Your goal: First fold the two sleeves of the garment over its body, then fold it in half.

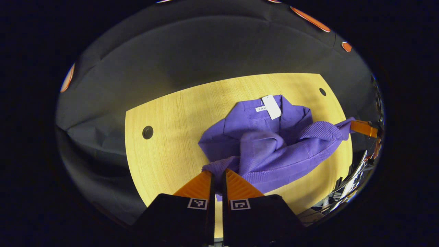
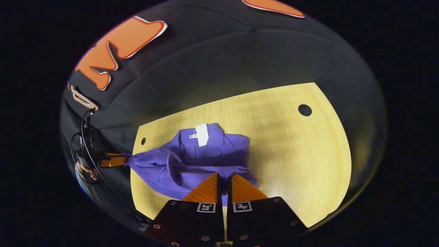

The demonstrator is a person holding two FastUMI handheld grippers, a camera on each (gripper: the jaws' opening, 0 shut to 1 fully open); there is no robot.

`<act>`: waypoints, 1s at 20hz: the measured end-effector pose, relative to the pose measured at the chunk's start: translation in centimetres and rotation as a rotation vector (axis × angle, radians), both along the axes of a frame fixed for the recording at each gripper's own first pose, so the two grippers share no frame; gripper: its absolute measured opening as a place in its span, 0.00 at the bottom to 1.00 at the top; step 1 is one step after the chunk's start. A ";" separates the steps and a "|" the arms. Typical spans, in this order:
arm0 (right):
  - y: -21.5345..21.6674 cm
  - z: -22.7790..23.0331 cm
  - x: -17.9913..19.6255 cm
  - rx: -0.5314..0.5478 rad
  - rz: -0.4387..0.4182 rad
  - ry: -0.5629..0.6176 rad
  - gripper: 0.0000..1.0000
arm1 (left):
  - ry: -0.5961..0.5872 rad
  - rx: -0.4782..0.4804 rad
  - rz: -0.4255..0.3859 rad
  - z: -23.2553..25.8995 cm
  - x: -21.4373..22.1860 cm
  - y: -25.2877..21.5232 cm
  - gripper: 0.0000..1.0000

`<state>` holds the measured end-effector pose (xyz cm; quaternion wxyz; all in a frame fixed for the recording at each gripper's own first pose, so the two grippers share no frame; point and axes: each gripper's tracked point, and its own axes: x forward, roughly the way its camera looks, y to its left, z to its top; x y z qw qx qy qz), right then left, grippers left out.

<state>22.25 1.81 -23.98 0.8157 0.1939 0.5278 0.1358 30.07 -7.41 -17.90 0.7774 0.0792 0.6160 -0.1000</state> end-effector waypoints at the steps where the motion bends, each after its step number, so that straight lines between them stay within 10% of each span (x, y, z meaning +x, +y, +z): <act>1: 0.3 -0.6 1.0 -0.004 0.001 0.006 0.04 | -0.013 0.025 -0.024 -0.4 1.3 -0.1 0.10; 6: 1.3 -2.0 7.2 -0.002 -0.106 -0.051 0.10 | -0.241 0.074 0.016 -1.6 6.9 -0.3 0.17; 9: 0.2 -0.6 8.5 -0.007 -0.160 -0.151 0.24 | -0.402 0.102 0.134 0.0 8.1 2.1 0.53; 11: -0.3 0.8 7.7 -0.044 -0.135 -0.219 0.38 | -0.485 0.069 0.198 1.8 6.5 2.2 0.59; 13: -0.9 2.4 6.8 -0.087 -0.132 -0.290 0.43 | -0.587 0.053 0.249 4.6 5.3 3.5 0.96; 17: -1.6 8.0 4.5 -0.164 -0.152 -0.498 0.87 | -0.789 0.024 0.240 10.7 1.3 2.2 0.96; 20: -0.8 12.0 1.5 -0.180 -0.138 -0.613 0.84 | -0.857 -0.068 0.246 14.1 -2.8 -1.4 0.97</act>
